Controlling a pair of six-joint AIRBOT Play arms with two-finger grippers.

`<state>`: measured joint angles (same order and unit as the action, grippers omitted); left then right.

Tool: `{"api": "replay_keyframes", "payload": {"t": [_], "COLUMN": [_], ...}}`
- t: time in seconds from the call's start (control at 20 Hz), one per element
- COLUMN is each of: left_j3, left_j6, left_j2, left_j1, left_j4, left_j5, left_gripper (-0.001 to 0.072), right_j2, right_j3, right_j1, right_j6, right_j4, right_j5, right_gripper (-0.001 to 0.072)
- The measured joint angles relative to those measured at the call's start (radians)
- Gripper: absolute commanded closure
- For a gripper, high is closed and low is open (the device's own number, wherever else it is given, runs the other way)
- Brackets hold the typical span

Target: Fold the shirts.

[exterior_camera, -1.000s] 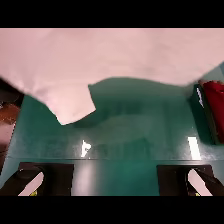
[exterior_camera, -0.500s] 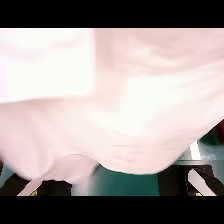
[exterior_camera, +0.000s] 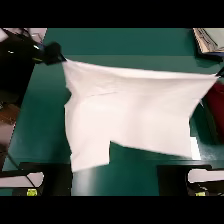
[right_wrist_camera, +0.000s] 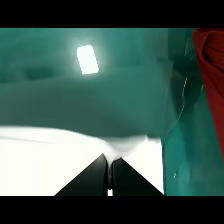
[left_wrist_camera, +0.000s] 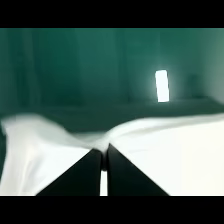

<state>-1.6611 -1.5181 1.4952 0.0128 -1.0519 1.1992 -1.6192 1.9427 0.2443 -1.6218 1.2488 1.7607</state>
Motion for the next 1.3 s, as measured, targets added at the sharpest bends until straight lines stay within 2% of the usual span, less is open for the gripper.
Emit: {"api": "replay_keyframes", "payload": {"t": [0.15, 0.35, 0.5, 0.65, 0.8, 1.0, 1.2, 1.25, 1.3], "left_j3": [0.006, -0.003, -0.008, 0.001, 0.042, 0.122, 0.212, 0.228, 0.241], "left_j6": [0.056, 0.118, 0.185, 0.232, 0.232, 0.21, 0.202, 0.199, 0.192], "left_j2": [0.1, 0.143, 0.154, 0.158, 0.159, 0.16, 0.16, 0.16, 0.16], "left_j1": [0.0, 0.0, 0.0, -0.001, -0.001, -0.001, -0.001, -0.001, -0.001], "left_j4": [0.034, 0.074, 0.083, 0.071, 0.029, -0.026, -0.044, -0.047, -0.05], "left_j5": [-0.1, -0.267, -0.305, -0.265, -0.188, -0.121, -0.112, -0.116, -0.116], "left_gripper": [0.0681, 0.0681, 0.0681, 0.0682, 0.0682, 0.0681, 0.0678, 0.0482, 0.0142], "right_j2": [-0.115, -0.17, -0.172, -0.176, -0.171, -0.118, -0.068, -0.06, -0.054], "right_j3": [0.0, 0.0, 0.0, 0.0, -0.027, -0.189, -0.36, -0.389, -0.417], "right_j1": [-0.004, -0.034, -0.068, -0.103, -0.124, -0.134, -0.135, -0.135, -0.136], "right_j6": [0.004, 0.036, 0.07, 0.092, 0.098, 0.1, 0.102, 0.102, 0.102], "right_j4": [0.001, 0.0, 0.003, 0.035, 0.101, 0.145, 0.126, 0.109, 0.094], "right_j5": [-0.105, -0.293, -0.393, -0.405, -0.356, -0.338, -0.412, -0.43, -0.444], "right_gripper": [0.0702, 0.0702, 0.0702, 0.0702, 0.0702, 0.0701, 0.0698, 0.0694, 0.0602]}}
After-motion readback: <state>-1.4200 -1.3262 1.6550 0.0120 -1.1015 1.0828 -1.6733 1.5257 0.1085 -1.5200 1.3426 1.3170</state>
